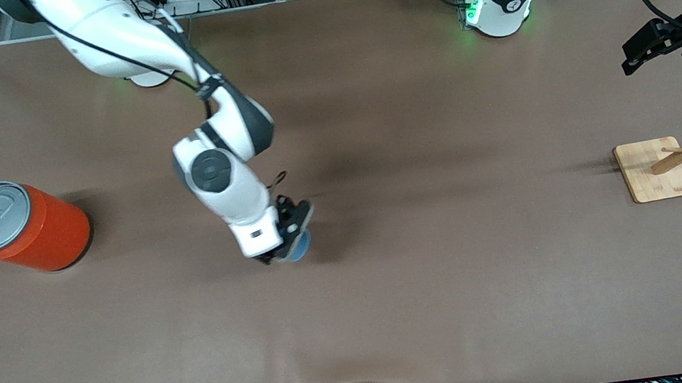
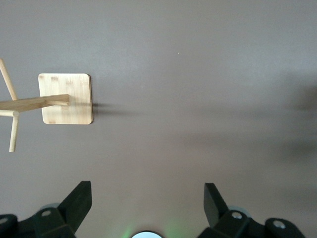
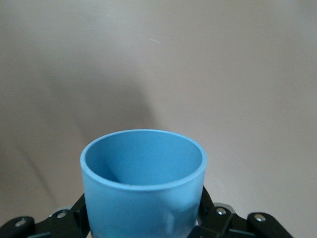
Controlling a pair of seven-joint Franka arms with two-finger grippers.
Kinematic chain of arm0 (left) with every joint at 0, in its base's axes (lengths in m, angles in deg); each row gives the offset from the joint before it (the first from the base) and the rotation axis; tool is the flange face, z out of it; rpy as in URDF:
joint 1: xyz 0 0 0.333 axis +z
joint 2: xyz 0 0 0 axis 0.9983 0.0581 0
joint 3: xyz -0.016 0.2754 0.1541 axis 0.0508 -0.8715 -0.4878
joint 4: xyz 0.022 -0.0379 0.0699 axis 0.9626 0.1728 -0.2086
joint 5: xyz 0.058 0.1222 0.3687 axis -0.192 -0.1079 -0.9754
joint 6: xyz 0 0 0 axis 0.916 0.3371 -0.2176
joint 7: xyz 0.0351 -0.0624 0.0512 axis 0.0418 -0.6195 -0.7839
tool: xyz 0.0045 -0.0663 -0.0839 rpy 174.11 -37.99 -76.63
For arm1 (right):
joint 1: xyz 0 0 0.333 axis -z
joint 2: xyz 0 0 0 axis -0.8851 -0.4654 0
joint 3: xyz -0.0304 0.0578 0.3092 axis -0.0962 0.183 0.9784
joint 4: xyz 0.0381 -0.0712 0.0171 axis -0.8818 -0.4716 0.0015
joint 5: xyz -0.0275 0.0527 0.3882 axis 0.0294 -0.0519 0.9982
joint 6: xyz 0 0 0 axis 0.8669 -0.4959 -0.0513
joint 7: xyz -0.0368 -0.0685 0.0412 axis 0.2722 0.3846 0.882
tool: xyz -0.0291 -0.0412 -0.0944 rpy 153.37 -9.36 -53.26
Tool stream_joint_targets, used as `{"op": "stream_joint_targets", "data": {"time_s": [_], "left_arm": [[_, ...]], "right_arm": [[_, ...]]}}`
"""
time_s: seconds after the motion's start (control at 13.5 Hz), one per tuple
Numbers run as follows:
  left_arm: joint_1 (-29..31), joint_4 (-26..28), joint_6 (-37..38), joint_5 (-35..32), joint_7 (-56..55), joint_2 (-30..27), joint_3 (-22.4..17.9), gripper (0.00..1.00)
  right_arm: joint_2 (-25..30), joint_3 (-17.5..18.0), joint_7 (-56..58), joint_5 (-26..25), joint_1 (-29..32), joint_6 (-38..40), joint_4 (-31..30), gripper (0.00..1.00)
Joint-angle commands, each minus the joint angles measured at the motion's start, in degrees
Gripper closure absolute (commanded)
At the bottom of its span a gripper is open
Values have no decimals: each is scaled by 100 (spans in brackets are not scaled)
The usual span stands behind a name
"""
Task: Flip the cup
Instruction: 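Lift the blue cup with the right gripper toward the table middle, then hold the cup with the right gripper while the left gripper reaches it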
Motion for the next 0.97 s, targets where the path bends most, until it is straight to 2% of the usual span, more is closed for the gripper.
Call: {"op": "stream_joint_targets", "data": {"time_s": [0.0,0.37,0.52,0.89], "left_arm": [[44,-26,64,67,37,18,23,0],[9,229,-7,102,-16,105,76,0],[-69,256,-7,154,-25,254,120,0],[-70,422,-111,1163,-16,878,190,0]], "right_arm": [[-211,-56,740,-138,-434,-225,165,54],[-282,-73,847,-779,-901,-314,-10,52],[-386,-91,821,-815,-1033,-331,-116,52],[-668,-100,830,-999,-998,-428,-81,52]]}}
